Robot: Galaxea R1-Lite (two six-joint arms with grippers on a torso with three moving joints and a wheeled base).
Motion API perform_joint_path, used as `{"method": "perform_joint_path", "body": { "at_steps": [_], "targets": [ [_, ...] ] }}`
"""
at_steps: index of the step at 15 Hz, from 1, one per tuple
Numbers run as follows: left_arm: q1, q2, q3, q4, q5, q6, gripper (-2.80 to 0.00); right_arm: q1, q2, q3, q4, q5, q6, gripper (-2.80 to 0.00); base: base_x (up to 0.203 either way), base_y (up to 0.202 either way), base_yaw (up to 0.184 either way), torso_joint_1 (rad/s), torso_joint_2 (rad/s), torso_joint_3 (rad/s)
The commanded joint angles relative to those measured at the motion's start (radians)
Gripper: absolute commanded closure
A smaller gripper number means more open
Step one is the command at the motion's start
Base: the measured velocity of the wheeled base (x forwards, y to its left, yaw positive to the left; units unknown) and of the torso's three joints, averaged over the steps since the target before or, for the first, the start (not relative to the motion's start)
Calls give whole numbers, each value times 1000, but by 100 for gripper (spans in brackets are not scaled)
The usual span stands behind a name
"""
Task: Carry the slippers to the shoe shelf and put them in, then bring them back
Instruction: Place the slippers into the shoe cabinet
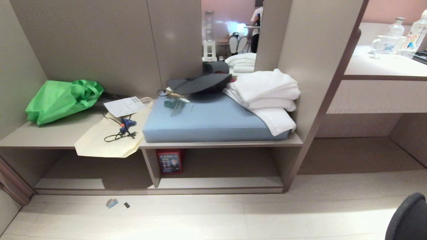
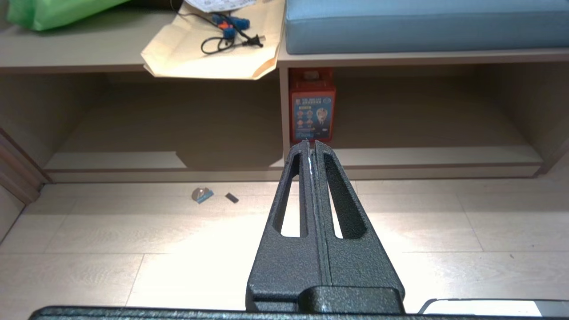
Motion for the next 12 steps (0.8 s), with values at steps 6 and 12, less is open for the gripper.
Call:
{"method": "perform_joint_path", "body": {
  "at_steps": [6, 12],
  "targets": [
    [0, 0, 0, 0, 0, -1, 0, 0, 1, 0, 0, 0, 1, 0, 0, 0, 0, 3, 4, -198],
    [0, 1, 0, 0, 0, -2, 0, 0, 1, 0, 0, 0, -4, 0, 0, 0, 0, 2, 5, -197]
  ]
}}
